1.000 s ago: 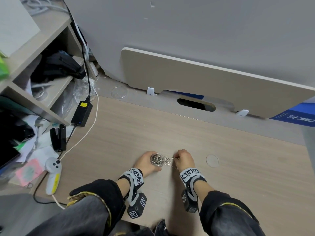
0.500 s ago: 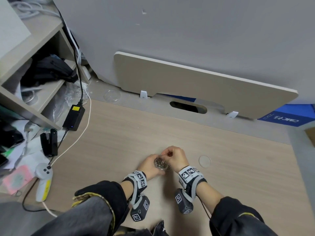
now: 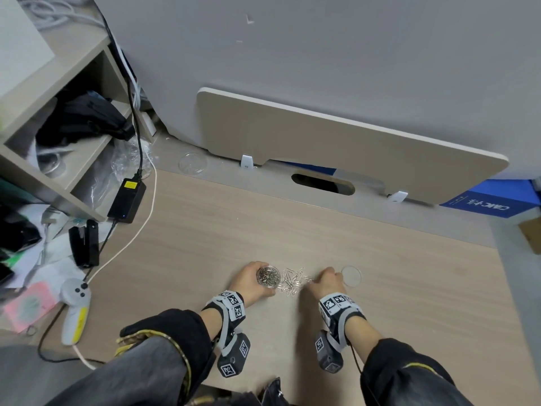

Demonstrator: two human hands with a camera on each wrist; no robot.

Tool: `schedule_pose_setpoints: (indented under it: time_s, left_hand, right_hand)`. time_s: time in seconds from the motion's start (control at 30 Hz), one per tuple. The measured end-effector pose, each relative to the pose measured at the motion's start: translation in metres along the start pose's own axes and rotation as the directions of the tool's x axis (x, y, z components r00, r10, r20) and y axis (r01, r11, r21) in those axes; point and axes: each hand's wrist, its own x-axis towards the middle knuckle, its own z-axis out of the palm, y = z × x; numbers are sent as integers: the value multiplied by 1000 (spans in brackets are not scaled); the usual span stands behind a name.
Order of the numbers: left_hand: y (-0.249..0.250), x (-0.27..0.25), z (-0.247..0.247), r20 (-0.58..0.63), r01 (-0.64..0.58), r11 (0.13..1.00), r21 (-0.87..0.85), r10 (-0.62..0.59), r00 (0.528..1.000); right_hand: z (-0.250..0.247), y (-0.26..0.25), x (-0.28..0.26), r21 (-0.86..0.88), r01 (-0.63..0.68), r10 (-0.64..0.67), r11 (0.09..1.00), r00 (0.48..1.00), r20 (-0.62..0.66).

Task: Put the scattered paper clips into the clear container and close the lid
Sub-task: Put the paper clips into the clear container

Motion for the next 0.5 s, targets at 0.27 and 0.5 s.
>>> schedule_pose_setpoints:
  time_s: [0.27,0.5]
  left_hand:
    - [-8,-3,-4,-7,7,1000,-29,-7,1000]
    - [-24,3,-8,-37,40,999,-13,-41,998]
  right_hand:
    - [41,-23,-9,36,203,-204,978,979,26]
    - [37,-22,-12,-291,211,-233,933,972,-41]
